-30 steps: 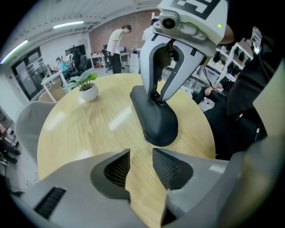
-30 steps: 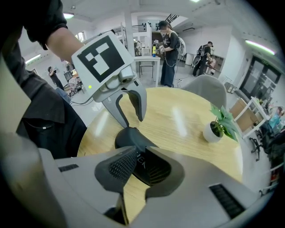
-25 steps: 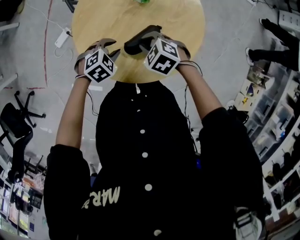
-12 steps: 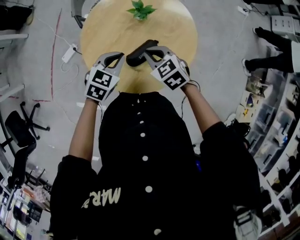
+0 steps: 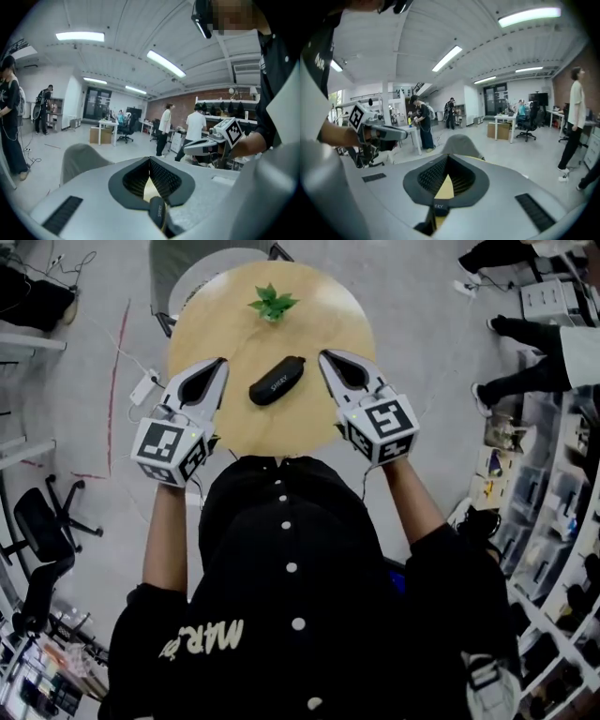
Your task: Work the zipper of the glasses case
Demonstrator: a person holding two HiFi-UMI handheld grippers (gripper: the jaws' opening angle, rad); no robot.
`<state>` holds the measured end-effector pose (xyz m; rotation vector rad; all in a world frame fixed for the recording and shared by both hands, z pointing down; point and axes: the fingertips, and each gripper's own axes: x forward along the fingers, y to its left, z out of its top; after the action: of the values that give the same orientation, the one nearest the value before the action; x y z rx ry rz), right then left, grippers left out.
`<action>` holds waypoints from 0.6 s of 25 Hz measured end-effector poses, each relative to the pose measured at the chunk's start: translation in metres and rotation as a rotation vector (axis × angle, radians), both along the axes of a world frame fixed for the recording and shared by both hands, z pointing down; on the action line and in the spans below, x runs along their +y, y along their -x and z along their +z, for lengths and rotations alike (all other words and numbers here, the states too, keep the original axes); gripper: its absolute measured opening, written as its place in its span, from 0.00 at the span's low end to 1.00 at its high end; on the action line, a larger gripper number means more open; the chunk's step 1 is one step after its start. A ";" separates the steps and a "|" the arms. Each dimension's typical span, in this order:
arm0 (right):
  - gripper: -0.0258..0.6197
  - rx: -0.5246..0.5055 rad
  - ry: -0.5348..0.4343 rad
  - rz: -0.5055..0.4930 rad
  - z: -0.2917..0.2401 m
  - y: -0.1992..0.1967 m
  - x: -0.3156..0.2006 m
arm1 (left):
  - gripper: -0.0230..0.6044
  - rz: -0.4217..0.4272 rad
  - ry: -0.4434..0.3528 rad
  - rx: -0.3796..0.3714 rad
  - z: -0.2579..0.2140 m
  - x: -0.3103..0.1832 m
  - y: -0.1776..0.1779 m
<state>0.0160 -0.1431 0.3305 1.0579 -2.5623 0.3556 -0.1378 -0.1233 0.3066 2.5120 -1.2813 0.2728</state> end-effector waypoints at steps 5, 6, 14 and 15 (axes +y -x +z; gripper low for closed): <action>0.04 -0.151 -0.114 0.174 -0.063 -0.046 -0.007 | 0.04 -0.174 -0.117 0.033 -0.059 0.002 0.032; 0.04 -0.166 -0.140 0.199 -0.074 -0.054 -0.008 | 0.04 -0.202 -0.133 0.017 -0.067 0.002 0.037; 0.04 -0.270 -0.310 0.334 -0.149 -0.107 0.004 | 0.04 -0.290 -0.298 -0.057 -0.128 0.017 0.053; 0.04 -0.272 -0.328 0.342 -0.155 -0.110 0.007 | 0.04 -0.285 -0.318 -0.048 -0.133 0.020 0.054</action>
<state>0.1264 -0.1360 0.1752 1.6813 -2.7355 0.1729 -0.1921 -0.1034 0.1734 2.5362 -1.8021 0.0672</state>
